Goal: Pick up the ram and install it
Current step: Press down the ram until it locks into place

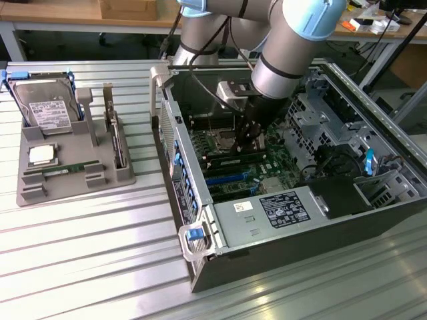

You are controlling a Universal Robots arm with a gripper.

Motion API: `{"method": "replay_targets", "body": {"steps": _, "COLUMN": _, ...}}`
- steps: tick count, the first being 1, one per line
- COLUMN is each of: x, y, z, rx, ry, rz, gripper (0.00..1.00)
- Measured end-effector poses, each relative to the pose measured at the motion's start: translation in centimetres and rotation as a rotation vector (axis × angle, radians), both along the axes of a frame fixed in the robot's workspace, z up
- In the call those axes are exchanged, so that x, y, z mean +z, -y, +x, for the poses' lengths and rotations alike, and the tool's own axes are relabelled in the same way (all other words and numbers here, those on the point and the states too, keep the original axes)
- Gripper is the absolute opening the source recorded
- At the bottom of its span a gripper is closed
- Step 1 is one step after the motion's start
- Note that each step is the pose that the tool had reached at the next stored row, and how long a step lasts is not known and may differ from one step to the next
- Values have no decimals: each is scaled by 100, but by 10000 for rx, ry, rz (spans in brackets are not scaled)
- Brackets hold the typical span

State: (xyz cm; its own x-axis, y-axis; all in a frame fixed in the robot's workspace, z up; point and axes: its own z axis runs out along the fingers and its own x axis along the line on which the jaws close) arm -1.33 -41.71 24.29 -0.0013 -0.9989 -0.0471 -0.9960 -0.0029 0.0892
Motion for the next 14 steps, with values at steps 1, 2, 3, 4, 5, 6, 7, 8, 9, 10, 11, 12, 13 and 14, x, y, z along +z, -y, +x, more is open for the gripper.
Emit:
{"method": "replay_targets", "body": {"steps": 1, "x": 0, "y": -1, "z": 116, "rx": 5, "ry": -52, "rz": 0, "gripper": 11}}
{"method": "replay_targets", "body": {"steps": 2, "x": 1, "y": -1, "z": 205, "rx": 8, "ry": -92, "rz": -1, "gripper": 11}}
{"method": "replay_targets", "body": {"steps": 3, "x": 0, "y": 0, "z": 284, "rx": 10, "ry": -125, "rz": 1, "gripper": 11}}
{"method": "replay_targets", "body": {"steps": 4, "x": 0, "y": -1, "z": 349, "rx": 10, "ry": -153, "rz": 2, "gripper": 11}}
{"method": "replay_targets", "body": {"steps": 5, "x": 0, "y": -1, "z": 428, "rx": 11, "ry": -186, "rz": 1, "gripper": 11}}
{"method": "replay_targets", "body": {"steps": 6, "x": 0, "y": -1, "z": 545, "rx": 11, "ry": -232, "rz": 2, "gripper": 11}}
{"method": "replay_targets", "body": {"steps": 7, "x": 0, "y": -1, "z": 631, "rx": 11, "ry": -266, "rz": 4, "gripper": 11}}
{"method": "replay_targets", "body": {"steps": 8, "x": 0, "y": 0, "z": 711, "rx": 10, "ry": -298, "rz": 5, "gripper": 11}}
{"method": "replay_targets", "body": {"steps": 9, "x": 0, "y": -1, "z": 824, "rx": 11, "ry": -334, "rz": 9, "gripper": 11}}
{"method": "replay_targets", "body": {"steps": 10, "x": 0, "y": -1, "z": 886, "rx": 11, "ry": -348, "rz": 10, "gripper": 11}}
{"method": "replay_targets", "body": {"steps": 11, "x": 0, "y": -1, "z": 924, "rx": 11, "ry": -355, "rz": 11, "gripper": 11}}
{"method": "replay_targets", "body": {"steps": 12, "x": 20, "y": -1, "z": 1020, "rx": 12, "ry": -362, "rz": 9, "gripper": 11}}
{"method": "replay_targets", "body": {"steps": 13, "x": 126, "y": -1, "z": 1069, "rx": 11, "ry": -362, "rz": 12, "gripper": 11}}
{"method": "replay_targets", "body": {"steps": 14, "x": 200, "y": 0, "z": 1071, "rx": 9, "ry": -362, "rz": 11, "gripper": 11}}
